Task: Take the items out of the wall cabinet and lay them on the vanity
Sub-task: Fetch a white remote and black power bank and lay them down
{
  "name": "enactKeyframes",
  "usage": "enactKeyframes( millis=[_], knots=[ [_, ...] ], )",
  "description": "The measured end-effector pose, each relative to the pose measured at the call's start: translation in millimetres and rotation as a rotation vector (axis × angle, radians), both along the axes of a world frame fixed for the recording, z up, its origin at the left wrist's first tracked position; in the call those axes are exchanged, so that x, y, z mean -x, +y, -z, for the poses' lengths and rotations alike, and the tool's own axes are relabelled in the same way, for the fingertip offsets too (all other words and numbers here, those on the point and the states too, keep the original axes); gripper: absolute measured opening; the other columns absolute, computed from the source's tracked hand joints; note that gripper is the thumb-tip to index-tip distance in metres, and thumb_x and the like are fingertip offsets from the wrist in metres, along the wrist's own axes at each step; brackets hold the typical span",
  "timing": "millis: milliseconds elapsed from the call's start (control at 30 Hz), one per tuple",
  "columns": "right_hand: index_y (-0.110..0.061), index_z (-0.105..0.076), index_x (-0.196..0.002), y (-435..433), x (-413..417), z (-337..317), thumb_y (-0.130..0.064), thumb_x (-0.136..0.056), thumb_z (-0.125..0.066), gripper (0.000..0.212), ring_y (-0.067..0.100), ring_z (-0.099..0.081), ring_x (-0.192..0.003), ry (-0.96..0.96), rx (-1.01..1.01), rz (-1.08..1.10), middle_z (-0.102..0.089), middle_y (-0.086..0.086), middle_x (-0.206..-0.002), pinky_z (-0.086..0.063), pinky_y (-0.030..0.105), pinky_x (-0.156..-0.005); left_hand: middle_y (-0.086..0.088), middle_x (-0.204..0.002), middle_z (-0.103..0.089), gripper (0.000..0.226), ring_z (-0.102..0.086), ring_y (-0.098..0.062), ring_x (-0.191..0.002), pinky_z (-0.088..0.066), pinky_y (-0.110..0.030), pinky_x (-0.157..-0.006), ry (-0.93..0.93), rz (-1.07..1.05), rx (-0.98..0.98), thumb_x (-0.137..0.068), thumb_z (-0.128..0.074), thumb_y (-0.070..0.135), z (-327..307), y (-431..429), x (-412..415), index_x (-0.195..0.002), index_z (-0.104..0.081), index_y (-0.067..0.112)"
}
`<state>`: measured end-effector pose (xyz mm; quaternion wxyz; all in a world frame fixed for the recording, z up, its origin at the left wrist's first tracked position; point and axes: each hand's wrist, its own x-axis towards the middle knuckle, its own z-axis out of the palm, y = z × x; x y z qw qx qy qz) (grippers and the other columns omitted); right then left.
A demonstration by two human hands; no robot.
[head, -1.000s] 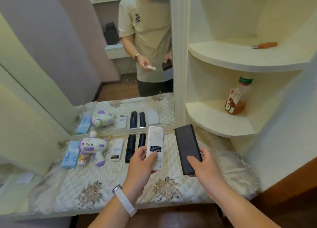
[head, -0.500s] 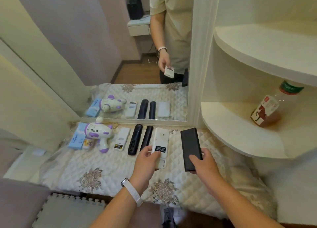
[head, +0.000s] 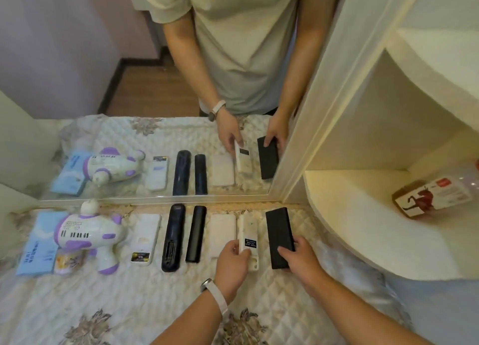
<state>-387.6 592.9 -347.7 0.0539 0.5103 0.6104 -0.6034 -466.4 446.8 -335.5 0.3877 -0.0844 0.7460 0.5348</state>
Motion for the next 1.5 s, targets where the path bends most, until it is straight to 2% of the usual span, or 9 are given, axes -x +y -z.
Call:
enactKeyframes(
  millis=[100,267,500,633,700,867,1200,1400,1500],
  knots=[
    [-0.013,-0.047,-0.116,4.5,12.1,13.3,-0.008,-0.092,-0.062,0.029,0.022,-0.066,-0.091,-0.043,-0.013,0.012,-0.062,0.009,-0.113,-0.059,0.043,-0.077,0.003,-0.101,-0.069,0.015,-0.067,-0.014,-0.091,-0.057,-0.035,-0.081,-0.012,0.082,0.006,-0.093,-0.053,0.016,15.8,9.3,12.1,-0.105,-0.057,0.024],
    [-0.012,-0.051,-0.115,6.4,17.1,30.0,-0.008,-0.093,-0.058,0.024,0.023,-0.066,-0.094,-0.121,-0.027,-0.001,-0.064,0.007,-0.109,-0.058,0.039,-0.077,0.009,-0.107,-0.068,0.031,-0.065,-0.012,-0.097,-0.054,-0.035,-0.087,0.013,0.246,0.026,-0.09,-0.048,0.016,36.8,17.3,23.8,-0.116,-0.058,0.029],
    [-0.022,-0.053,-0.113,2.4,11.3,18.7,-0.014,-0.092,-0.053,0.023,0.011,-0.064,-0.088,-0.14,-0.239,-0.191,-0.066,-0.003,-0.104,-0.05,0.026,-0.069,0.008,-0.102,-0.068,0.035,-0.066,-0.01,-0.086,-0.054,-0.026,-0.071,0.155,0.314,0.005,-0.085,-0.048,0.009,28.6,17.6,22.3,-0.112,-0.055,0.031],
    [-0.023,-0.051,-0.106,6.0,7.4,8.1,-0.01,-0.091,-0.054,0.02,0.017,-0.064,-0.09,-0.126,-0.308,-0.262,-0.065,0.001,-0.1,-0.053,0.033,-0.077,0.006,-0.124,-0.061,0.049,-0.06,-0.014,-0.111,-0.052,-0.043,-0.094,0.216,0.331,0.063,-0.083,-0.049,0.039,37.9,6.9,18.7,-0.13,-0.051,0.028],
    [-0.024,-0.052,-0.103,8.5,5.5,4.3,-0.011,-0.091,-0.053,0.017,0.017,-0.064,-0.088,-0.117,-0.343,-0.303,-0.066,0.002,-0.101,-0.054,0.035,-0.078,0.006,-0.131,-0.054,0.055,-0.053,-0.014,-0.119,-0.046,-0.042,-0.102,0.268,0.36,0.1,-0.085,-0.049,0.04,34.1,3.2,17.3,-0.137,-0.046,0.023],
    [-0.017,-0.042,-0.142,7.0,2.0,-5.1,-0.03,-0.095,-0.051,0.049,0.019,-0.053,-0.121,-0.127,-0.399,-0.453,-0.048,0.005,-0.139,-0.045,0.03,-0.096,0.005,-0.13,-0.056,0.063,-0.054,-0.014,-0.121,-0.045,-0.039,-0.103,0.312,0.362,0.163,-0.077,-0.046,0.041,14.1,-3.5,9.8,-0.137,-0.049,0.022],
    [-0.02,-0.052,-0.135,-6.0,10.7,-62.4,-0.037,-0.098,-0.043,0.042,0.018,-0.049,-0.119,0.2,-0.824,-0.951,-0.054,-0.002,-0.131,-0.044,0.034,-0.095,0.007,-0.138,-0.05,0.045,-0.048,-0.008,-0.121,-0.039,-0.024,-0.099,0.476,0.15,0.228,-0.094,-0.055,0.026,-60.5,-38.9,-26.6,-0.138,-0.047,0.022],
    [-0.021,-0.051,-0.137,-30.1,28.1,-101.1,-0.038,-0.097,-0.042,0.044,0.02,-0.048,-0.122,0.485,-0.989,-1.245,-0.053,-0.003,-0.136,-0.042,0.037,-0.096,0.005,-0.137,-0.05,0.044,-0.044,-0.009,-0.127,-0.027,-0.015,-0.1,0.85,0.17,0.519,-0.094,-0.054,0.033,-106.8,-85.0,-59.1,-0.136,-0.05,0.019],
    [-0.02,-0.052,-0.136,-55.0,37.4,-123.0,-0.038,-0.096,-0.043,0.044,0.021,-0.049,-0.121,0.619,-1.051,-1.333,-0.055,-0.003,-0.134,-0.043,0.037,-0.097,0.005,-0.145,-0.044,0.047,-0.037,-0.012,-0.135,-0.026,-0.023,-0.108,0.92,0.151,0.688,-0.095,-0.051,0.038,-123.5,-117.0,-78.2,-0.139,-0.047,0.023]
  ],
)
